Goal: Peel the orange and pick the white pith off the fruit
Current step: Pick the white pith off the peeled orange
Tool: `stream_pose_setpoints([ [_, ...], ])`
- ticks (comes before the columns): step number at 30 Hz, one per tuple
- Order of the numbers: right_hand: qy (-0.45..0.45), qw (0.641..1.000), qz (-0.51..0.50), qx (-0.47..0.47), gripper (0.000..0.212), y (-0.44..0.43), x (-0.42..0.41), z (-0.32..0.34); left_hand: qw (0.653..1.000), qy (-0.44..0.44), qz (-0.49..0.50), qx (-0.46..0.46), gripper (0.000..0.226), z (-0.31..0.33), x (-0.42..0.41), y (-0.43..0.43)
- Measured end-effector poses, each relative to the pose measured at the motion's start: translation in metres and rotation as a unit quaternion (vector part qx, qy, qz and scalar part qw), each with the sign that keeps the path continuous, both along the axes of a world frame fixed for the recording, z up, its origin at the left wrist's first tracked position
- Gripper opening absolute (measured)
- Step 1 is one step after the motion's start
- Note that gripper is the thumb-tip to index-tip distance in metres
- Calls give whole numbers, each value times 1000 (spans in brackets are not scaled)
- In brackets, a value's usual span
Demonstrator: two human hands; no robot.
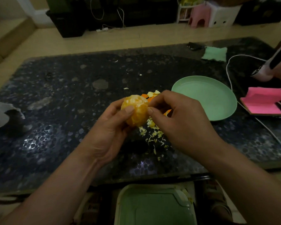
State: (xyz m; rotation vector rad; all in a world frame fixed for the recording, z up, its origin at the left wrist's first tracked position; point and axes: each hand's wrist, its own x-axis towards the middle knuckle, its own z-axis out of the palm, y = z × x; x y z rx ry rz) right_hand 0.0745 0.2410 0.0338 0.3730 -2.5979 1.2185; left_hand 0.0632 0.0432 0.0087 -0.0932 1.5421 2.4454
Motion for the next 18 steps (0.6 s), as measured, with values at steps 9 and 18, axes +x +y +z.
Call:
stream_pose_setpoints([
  [9, 22, 999, -5, 27, 7, -2, 2, 1, 993, 44, 35, -101, 63, 3, 5, 4],
  [18, 78, 989, -27, 123, 12, -7, 2, -3, 949, 137, 81, -272, 66, 4, 13, 8],
])
